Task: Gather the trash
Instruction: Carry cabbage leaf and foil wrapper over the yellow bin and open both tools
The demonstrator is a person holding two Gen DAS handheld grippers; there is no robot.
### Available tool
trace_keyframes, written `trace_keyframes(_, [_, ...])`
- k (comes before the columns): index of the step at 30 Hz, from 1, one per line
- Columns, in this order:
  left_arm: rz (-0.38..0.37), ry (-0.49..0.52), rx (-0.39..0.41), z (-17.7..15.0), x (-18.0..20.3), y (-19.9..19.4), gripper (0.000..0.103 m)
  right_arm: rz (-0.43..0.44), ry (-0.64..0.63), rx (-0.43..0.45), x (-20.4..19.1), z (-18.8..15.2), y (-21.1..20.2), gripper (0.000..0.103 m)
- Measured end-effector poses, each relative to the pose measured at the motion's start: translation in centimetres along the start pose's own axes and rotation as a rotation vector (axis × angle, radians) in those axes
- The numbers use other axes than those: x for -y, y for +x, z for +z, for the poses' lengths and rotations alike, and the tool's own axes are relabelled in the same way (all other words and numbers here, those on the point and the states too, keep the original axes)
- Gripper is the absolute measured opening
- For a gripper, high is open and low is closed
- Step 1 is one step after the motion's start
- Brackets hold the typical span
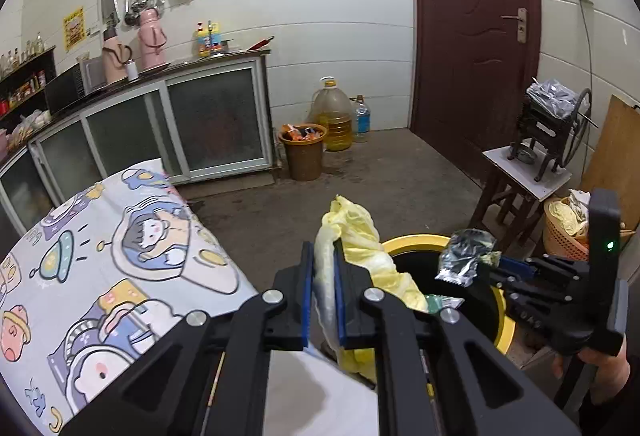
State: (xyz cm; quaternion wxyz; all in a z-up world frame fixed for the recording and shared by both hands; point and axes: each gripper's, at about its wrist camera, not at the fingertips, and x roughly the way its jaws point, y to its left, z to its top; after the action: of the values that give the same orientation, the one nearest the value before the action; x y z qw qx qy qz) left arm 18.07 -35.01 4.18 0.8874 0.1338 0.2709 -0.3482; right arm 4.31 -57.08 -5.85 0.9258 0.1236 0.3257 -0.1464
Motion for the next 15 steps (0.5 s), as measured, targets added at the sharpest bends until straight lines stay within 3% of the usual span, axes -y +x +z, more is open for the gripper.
trace_keyframes(9, [-0.054, 0.018, -0.039, -0.2, 2.8, 3.0, 0.008, -0.105, -0.027, -0.066, 0.9, -0.4, 2.1, 0.024])
trace_keyframes(11, [-0.076, 0.008, -0.067, -0.4, 3.0, 4.2, 0.009, -0.150, -0.044, -0.084, 0.6, -0.5, 2.7, 0.045])
trace_keyframes(12, [-0.082, 0.000, -0.073, -0.5, 3.1, 4.6, 0.016, -0.179, -0.045, -0.087, 0.8, -0.5, 2.9, 0.062])
trace_keyframes(14, [-0.085, -0.014, -0.076, -0.8, 3.1, 5.2, 0.037, -0.200, -0.024, -0.091, 1.2, -0.5, 3.1, 0.065])
trace_keyframes(15, [-0.077, -0.019, -0.070, -1.0, 3.0, 5.2, 0.059, -0.204, -0.011, -0.101, 1.5, -0.5, 3.2, 0.065])
